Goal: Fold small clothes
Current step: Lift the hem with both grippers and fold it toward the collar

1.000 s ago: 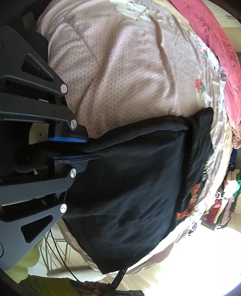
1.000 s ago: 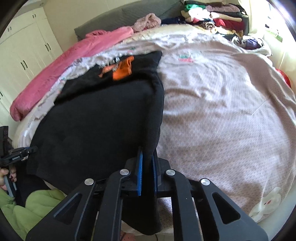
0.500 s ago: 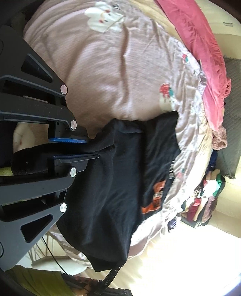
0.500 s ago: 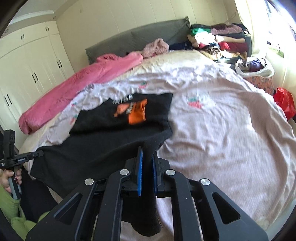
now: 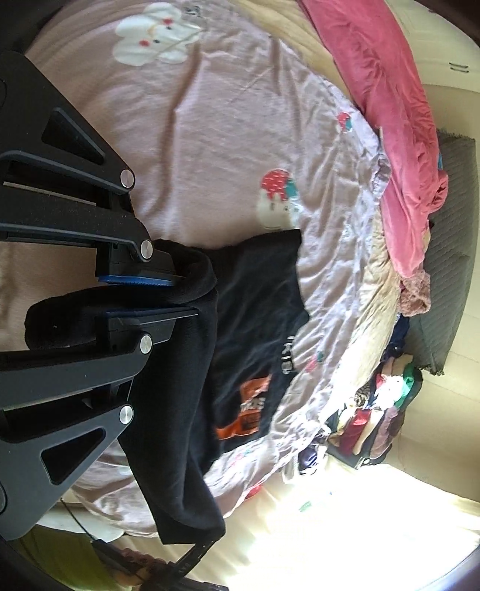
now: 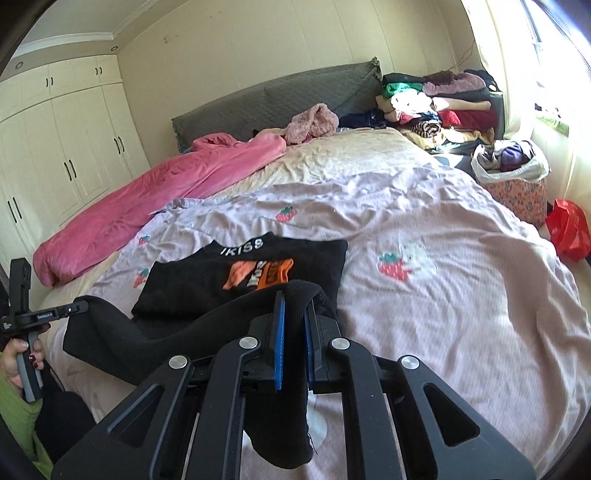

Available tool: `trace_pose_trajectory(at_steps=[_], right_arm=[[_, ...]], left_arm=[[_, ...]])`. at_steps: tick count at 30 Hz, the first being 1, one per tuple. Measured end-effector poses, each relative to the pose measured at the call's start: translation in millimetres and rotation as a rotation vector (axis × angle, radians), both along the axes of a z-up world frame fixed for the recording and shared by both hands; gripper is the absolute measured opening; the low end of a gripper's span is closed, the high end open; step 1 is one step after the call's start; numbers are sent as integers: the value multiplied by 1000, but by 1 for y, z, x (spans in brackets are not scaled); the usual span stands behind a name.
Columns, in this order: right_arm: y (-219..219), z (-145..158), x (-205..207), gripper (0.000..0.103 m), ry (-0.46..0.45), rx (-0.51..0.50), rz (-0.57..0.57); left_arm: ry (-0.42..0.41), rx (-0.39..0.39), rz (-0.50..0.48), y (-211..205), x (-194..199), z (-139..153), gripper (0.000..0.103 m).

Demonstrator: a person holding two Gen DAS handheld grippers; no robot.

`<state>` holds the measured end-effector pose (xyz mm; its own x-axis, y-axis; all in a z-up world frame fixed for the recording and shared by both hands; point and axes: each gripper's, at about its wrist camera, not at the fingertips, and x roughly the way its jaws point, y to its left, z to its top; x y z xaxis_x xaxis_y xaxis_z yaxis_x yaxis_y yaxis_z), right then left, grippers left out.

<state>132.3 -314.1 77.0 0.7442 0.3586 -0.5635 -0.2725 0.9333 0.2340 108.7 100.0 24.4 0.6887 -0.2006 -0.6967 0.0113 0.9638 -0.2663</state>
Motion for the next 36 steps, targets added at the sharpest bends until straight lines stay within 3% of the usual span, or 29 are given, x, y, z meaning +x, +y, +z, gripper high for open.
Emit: trace_pose_trajectory(at_steps=[9, 23, 36], right_arm=[[9, 3, 51, 8, -27, -17, -16], [28, -9, 113, 8, -27, -75, -11], [38, -59, 167, 10, 108, -133, -47]], left_arm=[[-28, 29, 36, 6, 38, 15, 3], [15, 59, 50, 20, 98, -3, 3], [78, 62, 51, 24, 142, -39, 4]])
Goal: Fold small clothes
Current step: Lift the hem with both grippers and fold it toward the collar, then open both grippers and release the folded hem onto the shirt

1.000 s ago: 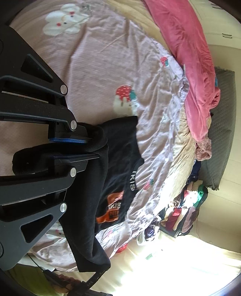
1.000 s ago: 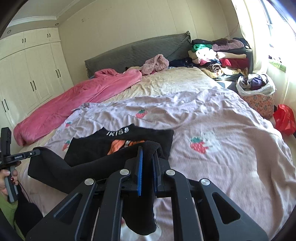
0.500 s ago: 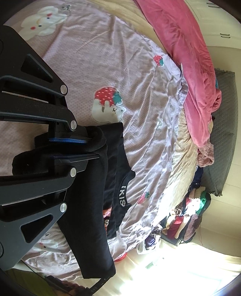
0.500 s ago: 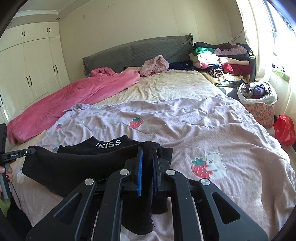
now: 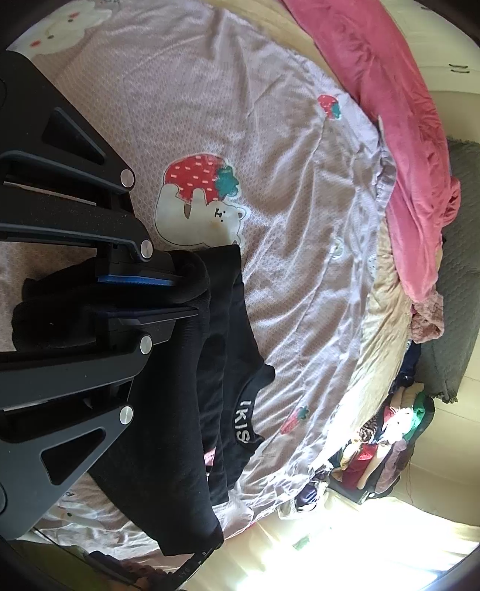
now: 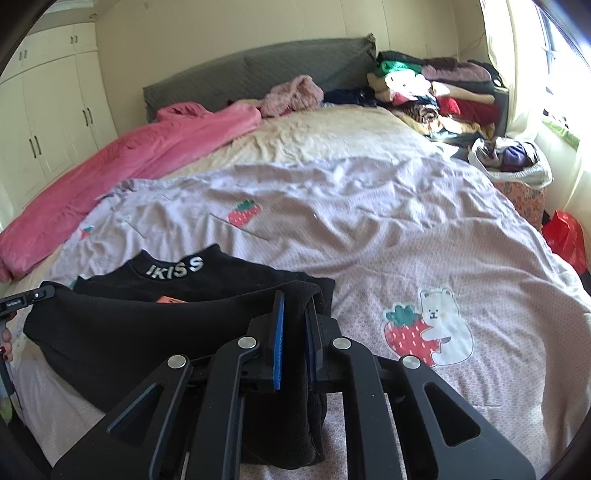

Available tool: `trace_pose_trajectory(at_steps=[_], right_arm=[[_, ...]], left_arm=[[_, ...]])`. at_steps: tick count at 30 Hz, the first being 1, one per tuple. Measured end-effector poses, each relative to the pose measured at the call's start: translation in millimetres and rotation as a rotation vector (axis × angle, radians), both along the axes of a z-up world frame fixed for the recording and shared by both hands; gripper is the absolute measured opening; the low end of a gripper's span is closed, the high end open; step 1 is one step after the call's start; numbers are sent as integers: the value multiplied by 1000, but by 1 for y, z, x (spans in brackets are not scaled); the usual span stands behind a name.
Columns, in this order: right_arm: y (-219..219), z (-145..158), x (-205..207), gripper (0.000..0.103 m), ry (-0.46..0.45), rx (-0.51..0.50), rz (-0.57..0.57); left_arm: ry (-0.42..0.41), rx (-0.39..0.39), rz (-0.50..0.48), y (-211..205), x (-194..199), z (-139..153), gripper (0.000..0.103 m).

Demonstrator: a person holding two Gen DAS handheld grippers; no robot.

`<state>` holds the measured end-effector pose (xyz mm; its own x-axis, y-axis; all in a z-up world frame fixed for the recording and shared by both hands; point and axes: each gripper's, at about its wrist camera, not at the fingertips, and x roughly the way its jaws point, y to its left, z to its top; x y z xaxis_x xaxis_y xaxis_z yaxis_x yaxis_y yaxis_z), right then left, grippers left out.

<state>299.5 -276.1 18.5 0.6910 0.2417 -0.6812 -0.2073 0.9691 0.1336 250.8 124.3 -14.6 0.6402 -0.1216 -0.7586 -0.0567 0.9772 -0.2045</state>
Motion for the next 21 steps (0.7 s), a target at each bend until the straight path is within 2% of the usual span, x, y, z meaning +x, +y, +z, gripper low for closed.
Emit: trace_pose_trajectory(at_steps=[3, 4, 5, 7, 8, 11, 13, 17, 21], right_arm=[[3, -4, 3, 15, 20, -23, -3], [4, -4, 2, 28, 25, -33, -11], [5, -3, 1, 37, 22, -35, -14], [5, 2, -4, 42, 3, -30, -11], [6, 4, -6, 47, -1, -38, -17], [4, 10, -12, 50, -5, -25, -12], [3, 12, -16, 52, -4, -27, -16], [0, 15, -29, 55, -9, -26, -15], [0, 13, -43, 56, -3, -20, 5]], left_arm=[[5, 2, 1, 0, 2, -4, 6], [4, 1, 0, 0, 2, -4, 6], [1, 0, -5, -1, 1, -5, 7], [-3, 1, -12, -1, 1, -4, 11], [-5, -1, -14, -1, -1, -3, 18], [-22, -4, -6, 1, -8, 1, 33], [-35, -4, 0, 2, -16, 7, 34], [-51, -19, -8, 2, -33, 14, 42], [-50, -33, -35, -3, -53, 14, 44]])
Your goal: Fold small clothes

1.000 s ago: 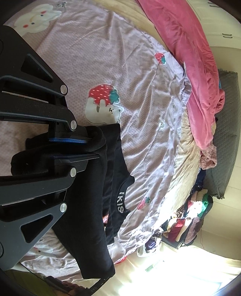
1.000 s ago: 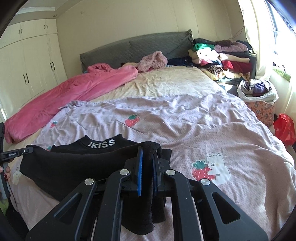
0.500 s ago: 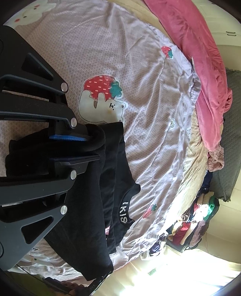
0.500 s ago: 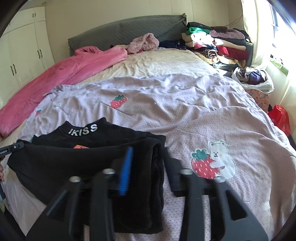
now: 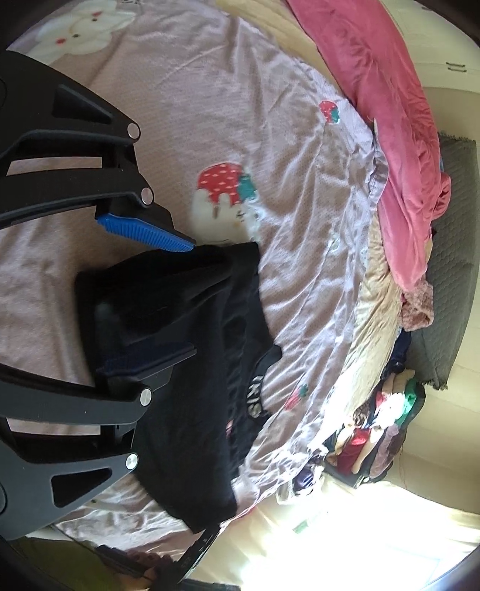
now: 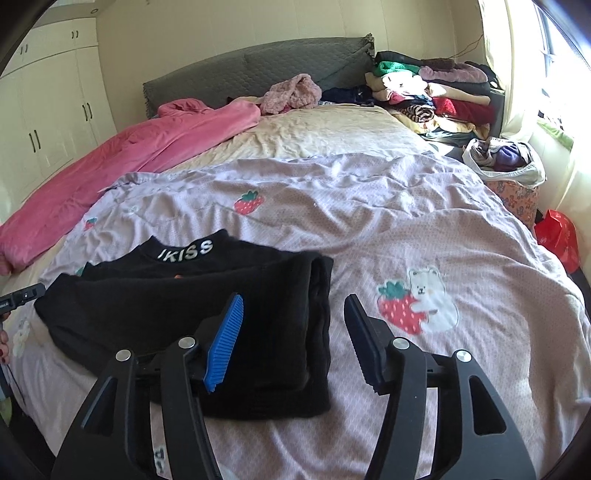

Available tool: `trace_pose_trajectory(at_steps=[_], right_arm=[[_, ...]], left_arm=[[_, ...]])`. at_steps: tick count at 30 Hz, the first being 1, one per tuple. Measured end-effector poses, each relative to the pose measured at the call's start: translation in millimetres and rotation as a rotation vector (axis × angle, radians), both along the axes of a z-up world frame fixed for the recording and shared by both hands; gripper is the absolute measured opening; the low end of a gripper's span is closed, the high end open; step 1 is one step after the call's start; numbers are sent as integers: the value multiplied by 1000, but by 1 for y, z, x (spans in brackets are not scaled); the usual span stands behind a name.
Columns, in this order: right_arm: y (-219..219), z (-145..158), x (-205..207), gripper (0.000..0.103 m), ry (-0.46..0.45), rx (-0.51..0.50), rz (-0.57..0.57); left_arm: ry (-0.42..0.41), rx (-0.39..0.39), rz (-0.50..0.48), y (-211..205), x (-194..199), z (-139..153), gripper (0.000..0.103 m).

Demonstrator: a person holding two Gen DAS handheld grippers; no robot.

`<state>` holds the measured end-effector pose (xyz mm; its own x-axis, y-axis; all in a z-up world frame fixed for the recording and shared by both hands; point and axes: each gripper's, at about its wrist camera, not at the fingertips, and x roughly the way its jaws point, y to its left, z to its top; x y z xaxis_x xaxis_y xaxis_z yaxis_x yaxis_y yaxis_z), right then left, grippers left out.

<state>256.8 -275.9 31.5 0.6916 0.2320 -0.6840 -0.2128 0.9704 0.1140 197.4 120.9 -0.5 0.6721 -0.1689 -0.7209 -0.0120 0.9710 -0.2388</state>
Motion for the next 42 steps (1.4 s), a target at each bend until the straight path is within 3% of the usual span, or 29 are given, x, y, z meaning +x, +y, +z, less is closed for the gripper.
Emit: trace_pose_trajectory(at_steps=[4, 12, 14, 20, 23, 27, 31, 36, 37, 38, 39, 42], right_arm=[[2, -6, -9, 56, 18, 7, 30], [0, -22, -3, 53, 69, 21, 39], [0, -24, 1, 9, 88, 35, 62], [-5, -2, 14, 9, 65, 143, 114], [-11, 17, 35, 9, 46, 228, 104], [-8, 25, 79, 9, 57, 251, 78], [-5, 8, 114, 10, 121, 258, 15], [-5, -13, 132, 13, 145, 257, -44], [-6, -14, 133, 22, 138, 259, -51], [-7, -14, 132, 43, 123, 257, -63], [-12, -11, 130, 53, 90, 257, -91], [-23, -8, 129, 57, 73, 264, -125]], left_arm=[[33, -64, -35, -7, -14, -10, 46], [88, -51, -17, -19, -2, -27, 45], [97, -53, -17, -21, 4, -26, 2], [53, -108, -42, -17, 28, 4, 1], [37, -124, -29, -12, 49, 19, 2], [47, -148, 19, 0, 81, 22, 2], [86, -150, 58, 12, 103, 9, 4], [79, -204, 99, 29, 111, 1, 21], [69, -206, 103, 31, 109, 0, 30], [59, -198, 113, 33, 107, 1, 41], [46, -185, 133, 38, 105, 1, 43], [29, -212, 156, 51, 98, 1, 43]])
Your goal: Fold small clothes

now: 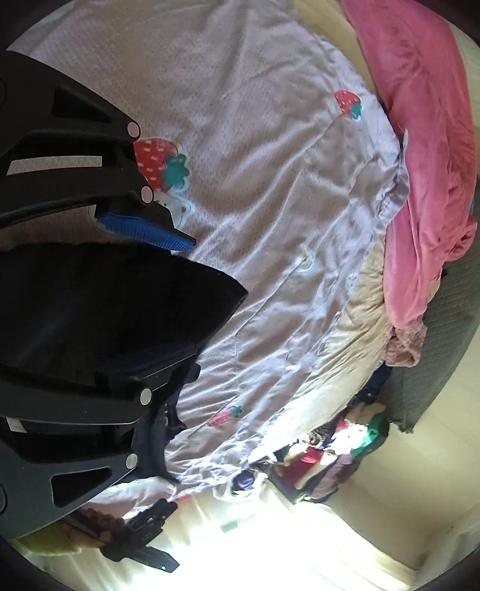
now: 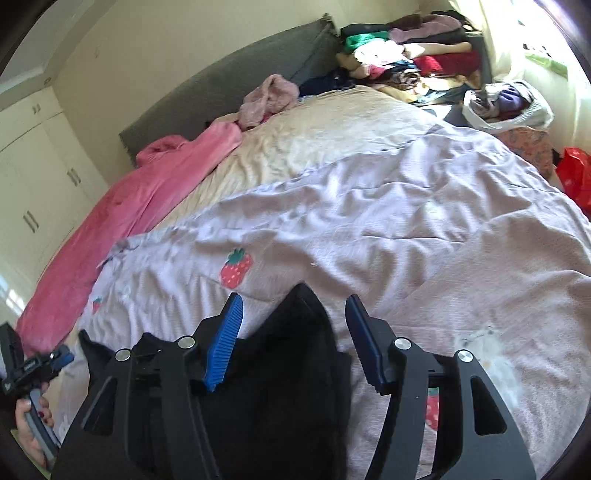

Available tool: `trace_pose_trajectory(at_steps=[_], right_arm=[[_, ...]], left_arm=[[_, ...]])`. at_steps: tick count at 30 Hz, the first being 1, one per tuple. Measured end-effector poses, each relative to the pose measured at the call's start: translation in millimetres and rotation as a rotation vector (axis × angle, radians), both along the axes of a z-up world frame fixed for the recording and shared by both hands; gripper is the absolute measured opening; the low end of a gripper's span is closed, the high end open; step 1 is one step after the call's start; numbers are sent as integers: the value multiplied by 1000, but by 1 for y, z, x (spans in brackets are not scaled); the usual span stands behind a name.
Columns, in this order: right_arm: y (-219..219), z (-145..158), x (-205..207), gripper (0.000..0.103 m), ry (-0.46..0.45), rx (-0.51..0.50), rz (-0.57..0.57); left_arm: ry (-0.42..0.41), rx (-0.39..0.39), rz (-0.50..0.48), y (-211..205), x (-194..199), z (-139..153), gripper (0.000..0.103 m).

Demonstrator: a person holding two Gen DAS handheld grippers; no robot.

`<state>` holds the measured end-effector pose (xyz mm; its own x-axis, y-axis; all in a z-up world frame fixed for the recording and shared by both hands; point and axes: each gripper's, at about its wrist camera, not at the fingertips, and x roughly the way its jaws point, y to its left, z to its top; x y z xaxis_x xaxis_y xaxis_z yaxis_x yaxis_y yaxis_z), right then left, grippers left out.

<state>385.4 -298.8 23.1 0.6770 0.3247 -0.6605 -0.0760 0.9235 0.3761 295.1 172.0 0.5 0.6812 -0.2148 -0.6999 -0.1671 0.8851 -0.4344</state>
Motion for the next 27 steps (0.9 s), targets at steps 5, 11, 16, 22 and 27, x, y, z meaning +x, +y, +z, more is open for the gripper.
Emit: trace_pose_trajectory(at_steps=[5, 11, 16, 22, 27], right_arm=[[-7, -3, -29, 61, 11, -69, 49], [-4, -27, -81, 61, 61, -127, 152], [-2, -35, -95, 61, 84, -116, 169], [4, -45, -90, 27, 133, -84, 204], [-3, -38, -99, 7, 100, -59, 199]], left_arm=[[25, 48, -44, -2, -24, -9, 43], [59, 16, -138, -25, -67, -41, 43], [63, 75, -145, -46, -92, -53, 47], [79, 52, -106, -51, -92, -56, 30], [74, 80, -137, -60, -94, -49, 7]])
